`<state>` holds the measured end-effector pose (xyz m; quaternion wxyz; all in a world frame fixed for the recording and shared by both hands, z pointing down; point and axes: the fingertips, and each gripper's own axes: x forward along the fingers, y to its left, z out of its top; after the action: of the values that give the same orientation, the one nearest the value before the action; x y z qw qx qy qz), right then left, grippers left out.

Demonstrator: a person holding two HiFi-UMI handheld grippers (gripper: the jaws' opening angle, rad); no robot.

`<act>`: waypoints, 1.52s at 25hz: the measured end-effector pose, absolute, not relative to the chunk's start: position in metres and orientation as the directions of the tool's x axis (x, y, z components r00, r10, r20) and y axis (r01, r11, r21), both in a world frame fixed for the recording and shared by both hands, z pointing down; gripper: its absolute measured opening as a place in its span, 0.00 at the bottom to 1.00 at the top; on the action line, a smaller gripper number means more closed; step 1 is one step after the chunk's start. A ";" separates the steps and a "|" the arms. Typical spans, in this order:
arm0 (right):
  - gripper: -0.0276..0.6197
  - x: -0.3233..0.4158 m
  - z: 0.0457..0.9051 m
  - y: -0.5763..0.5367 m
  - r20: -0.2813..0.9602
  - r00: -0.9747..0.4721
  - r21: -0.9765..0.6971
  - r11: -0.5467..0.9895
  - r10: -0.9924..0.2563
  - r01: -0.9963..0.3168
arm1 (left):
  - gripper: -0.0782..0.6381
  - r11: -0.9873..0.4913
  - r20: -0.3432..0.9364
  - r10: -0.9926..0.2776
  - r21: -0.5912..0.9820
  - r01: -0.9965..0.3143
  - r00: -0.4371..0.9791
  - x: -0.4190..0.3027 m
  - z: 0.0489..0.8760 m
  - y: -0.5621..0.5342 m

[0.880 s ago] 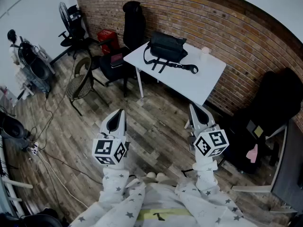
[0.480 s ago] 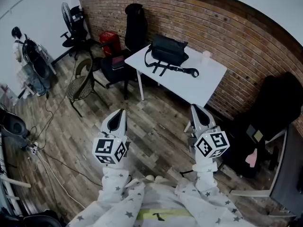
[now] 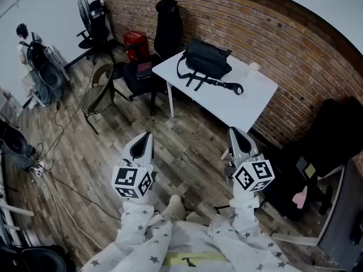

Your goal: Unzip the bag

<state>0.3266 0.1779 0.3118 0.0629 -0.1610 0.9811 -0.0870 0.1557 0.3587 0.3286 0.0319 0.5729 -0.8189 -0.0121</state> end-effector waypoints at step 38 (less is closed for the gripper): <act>0.05 0.097 0.350 0.003 -0.068 -0.896 -0.287 0.868 -0.440 -0.404 | 0.10 0.166 0.099 -0.982 0.082 -0.983 -0.158 -0.076 0.365 0.154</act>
<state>0.0974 0.0025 0.3497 0.0658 -0.2189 0.9642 -0.1341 -0.0760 0.1537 0.3652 0.0644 0.6458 -0.7608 0.0011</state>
